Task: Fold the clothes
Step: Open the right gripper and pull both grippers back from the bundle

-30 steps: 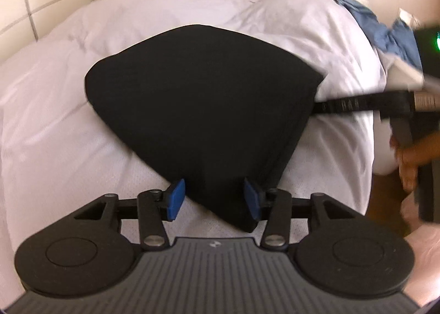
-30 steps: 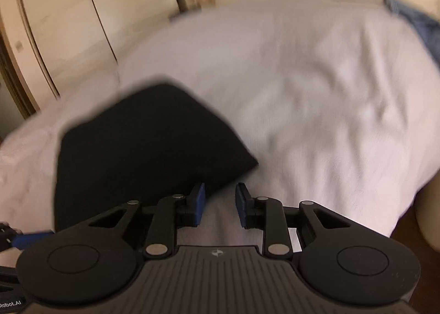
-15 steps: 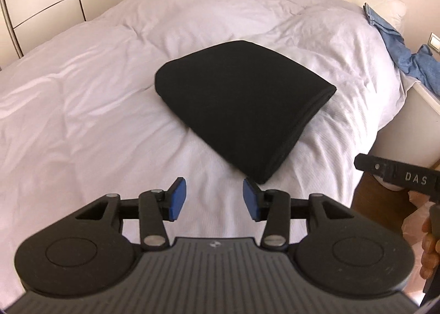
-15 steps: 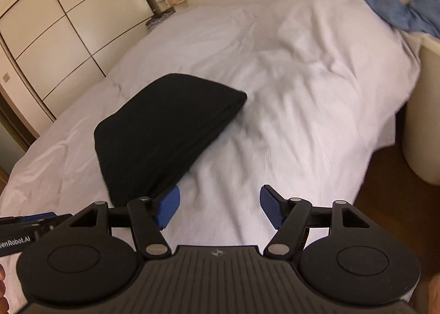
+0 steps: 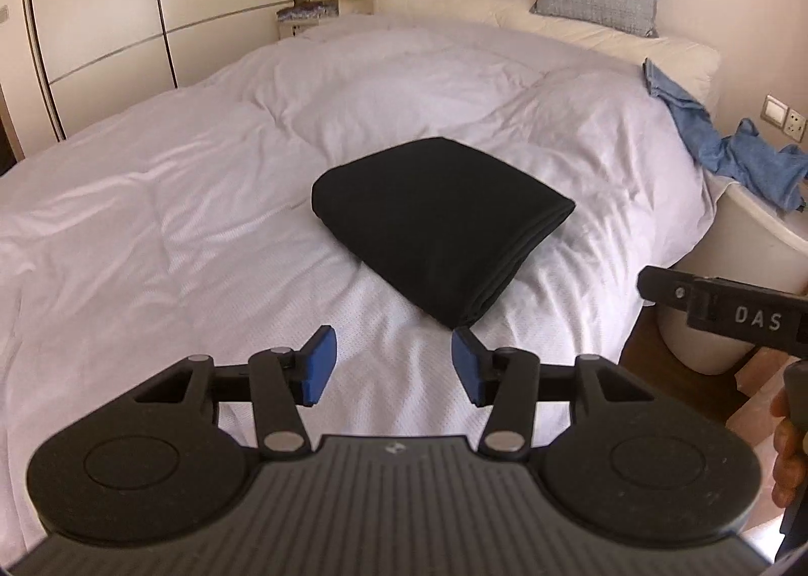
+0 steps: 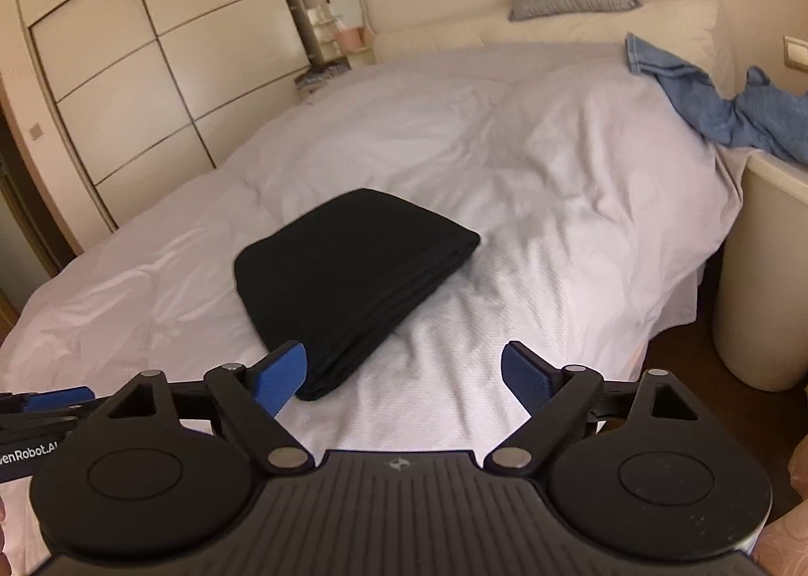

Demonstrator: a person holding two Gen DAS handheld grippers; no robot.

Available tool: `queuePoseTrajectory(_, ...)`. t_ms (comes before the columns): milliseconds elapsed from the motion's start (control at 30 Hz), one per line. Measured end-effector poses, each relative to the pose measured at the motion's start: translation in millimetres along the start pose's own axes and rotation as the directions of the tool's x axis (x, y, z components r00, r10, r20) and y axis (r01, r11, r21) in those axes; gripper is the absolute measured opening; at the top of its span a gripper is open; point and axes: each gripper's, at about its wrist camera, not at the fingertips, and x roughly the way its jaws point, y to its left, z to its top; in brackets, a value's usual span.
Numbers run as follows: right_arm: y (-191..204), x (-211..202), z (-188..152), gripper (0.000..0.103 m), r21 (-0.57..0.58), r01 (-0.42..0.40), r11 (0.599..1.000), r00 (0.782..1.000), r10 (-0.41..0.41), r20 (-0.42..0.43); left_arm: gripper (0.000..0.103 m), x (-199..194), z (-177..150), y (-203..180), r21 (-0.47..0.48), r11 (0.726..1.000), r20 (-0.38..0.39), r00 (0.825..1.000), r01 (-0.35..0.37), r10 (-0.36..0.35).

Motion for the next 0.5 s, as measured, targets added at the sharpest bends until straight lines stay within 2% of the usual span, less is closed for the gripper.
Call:
queuePoseTrajectory(233, 20, -23, -5, 0.101, -0.076, 0.027, 0.997, 0.999, -0.024, 0.042, 0.05, -27, -6, -4, 0.01, 1.0, 0.04, 0.999, 0.001, -0.002)
queuePoseTrajectory(500, 38, -31, -8, 0.101, -0.169, 0.107, 0.98, 0.994, -0.101, 0.042, 0.055, -42, -11, -7, 0.021, 0.999, 0.06, 0.997, -0.04, 0.039)
